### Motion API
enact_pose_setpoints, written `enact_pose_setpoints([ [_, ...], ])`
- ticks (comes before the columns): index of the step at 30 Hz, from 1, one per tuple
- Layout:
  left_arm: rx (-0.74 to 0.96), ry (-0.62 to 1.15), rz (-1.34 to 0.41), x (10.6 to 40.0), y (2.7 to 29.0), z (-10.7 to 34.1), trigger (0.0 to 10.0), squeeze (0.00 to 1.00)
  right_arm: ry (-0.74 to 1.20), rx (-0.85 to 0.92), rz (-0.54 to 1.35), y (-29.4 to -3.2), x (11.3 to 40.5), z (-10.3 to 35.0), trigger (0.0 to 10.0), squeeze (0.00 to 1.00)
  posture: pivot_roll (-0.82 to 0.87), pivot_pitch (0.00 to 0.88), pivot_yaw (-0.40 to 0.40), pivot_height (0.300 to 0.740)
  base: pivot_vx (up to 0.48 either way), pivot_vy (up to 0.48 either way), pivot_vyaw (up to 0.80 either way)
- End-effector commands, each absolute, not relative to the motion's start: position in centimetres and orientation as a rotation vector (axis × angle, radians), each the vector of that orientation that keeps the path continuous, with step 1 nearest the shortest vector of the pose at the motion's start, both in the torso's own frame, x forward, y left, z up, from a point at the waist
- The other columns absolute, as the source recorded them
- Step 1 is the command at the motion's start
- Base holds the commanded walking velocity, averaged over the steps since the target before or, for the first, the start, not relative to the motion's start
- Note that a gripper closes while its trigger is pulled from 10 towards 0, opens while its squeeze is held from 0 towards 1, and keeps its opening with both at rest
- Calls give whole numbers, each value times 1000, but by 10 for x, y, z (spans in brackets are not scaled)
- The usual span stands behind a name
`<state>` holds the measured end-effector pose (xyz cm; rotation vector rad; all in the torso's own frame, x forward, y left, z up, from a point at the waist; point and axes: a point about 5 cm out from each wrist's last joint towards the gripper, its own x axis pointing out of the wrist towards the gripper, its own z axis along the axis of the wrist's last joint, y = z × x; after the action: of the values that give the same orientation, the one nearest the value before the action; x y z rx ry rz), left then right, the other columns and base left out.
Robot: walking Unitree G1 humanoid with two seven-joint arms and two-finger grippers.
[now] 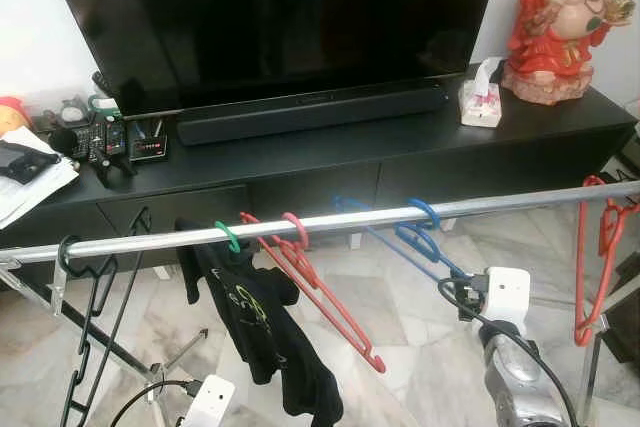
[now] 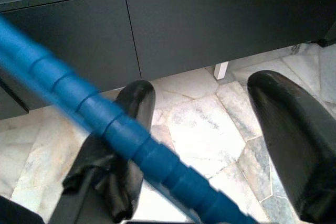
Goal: Hang hanger
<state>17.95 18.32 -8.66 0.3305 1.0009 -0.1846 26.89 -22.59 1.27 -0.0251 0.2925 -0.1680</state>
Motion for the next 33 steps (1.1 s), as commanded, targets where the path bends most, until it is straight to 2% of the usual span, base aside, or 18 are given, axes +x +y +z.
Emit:
enact_pose_setpoints([
  [1, 330, 1021, -167, 176, 187, -88, 10000, 0, 261, -14, -174, -225, 271, 17, 10000, 1000, -172, 0, 29, 740, 0, 0, 0],
  [9, 330, 1018, -174, 177, 186, -88, 10000, 0, 118, 49, -154, -221, 263, 32, 10000, 1000, -175, 0, 33, 740, 0, 0, 0],
  [20, 333, 1023, -187, 177, 186, -88, 10000, 0, 231, 21, -104, -223, 244, 15, 10000, 1000, -178, 0, 37, 740, 0, 0, 0],
  [28, 334, 1026, -190, 176, 186, -88, 10000, 0, 248, 34, -79, -220, 244, 13, 10000, 1000, -177, 0, 38, 740, 0, 0, 0],
  [33, 336, 1025, -187, 176, 187, -88, 10000, 0, 250, 70, 2, -214, 241, 11, 10000, 1000, -173, 0, 36, 740, 0, 0, 0],
])
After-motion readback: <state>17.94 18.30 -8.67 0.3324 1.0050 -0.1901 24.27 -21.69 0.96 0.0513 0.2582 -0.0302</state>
